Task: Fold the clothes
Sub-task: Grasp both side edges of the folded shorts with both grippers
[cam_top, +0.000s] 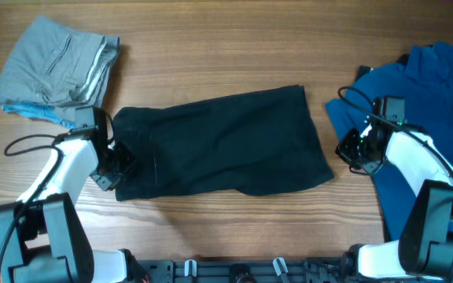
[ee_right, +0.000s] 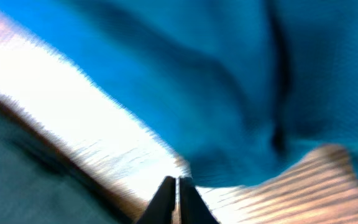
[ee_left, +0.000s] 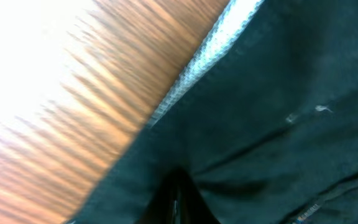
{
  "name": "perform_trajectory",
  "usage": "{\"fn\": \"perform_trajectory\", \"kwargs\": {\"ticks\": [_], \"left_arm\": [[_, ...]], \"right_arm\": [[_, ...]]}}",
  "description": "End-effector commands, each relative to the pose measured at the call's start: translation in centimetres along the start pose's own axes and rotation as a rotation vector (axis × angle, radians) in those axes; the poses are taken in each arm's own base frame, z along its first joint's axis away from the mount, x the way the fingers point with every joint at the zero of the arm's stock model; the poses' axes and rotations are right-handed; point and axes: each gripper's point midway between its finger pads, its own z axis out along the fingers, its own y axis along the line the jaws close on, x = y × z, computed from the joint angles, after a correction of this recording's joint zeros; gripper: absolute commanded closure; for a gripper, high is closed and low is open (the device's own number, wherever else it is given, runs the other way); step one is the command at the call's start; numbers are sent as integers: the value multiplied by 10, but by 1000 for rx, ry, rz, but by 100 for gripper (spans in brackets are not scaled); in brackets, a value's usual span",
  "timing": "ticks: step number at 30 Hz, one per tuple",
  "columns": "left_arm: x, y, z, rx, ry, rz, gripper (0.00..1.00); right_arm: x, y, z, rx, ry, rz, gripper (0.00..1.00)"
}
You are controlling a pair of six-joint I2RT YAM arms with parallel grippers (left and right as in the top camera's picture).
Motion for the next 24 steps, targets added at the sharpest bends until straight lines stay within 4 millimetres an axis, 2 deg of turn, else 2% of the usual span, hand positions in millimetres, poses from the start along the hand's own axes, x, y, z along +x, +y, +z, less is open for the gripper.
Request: {"fn": "perform_trajectory", "kwargs": {"ticks": [1,2,3,4,7,11,15,19,22,24], "left_arm": [[-20,-16,-36,46,-61,103,77],[-21,-21,-43,70,-77,119,65],[-22,-23,-48,85,-95,123,36],[-24,-25,-54,95,-117,143,17],[-27,-23,-55,81,-140,214,1],[-30,-16,-40,44,-138,219,0],[-34,-13,-14,40,-76,244,0],[-32,-4,2,41,-11,271,0],[-24,-23,6,157,32,333,1],[-15,-41,6,273,71,404,9]], "right_arm": [[-9,41,-30,-175,-9,-160,87],[-6,51,-40,-233,-10,-210,85],[0,62,-51,-301,-10,-261,84],[7,71,-61,-361,-5,-310,84],[27,87,-73,-437,24,-413,83],[46,87,-53,-377,78,-460,77],[61,67,-14,-254,152,-418,75],[67,59,8,-228,209,-379,77],[66,59,12,-227,211,-375,79],[65,59,12,-229,207,-376,79]]}}
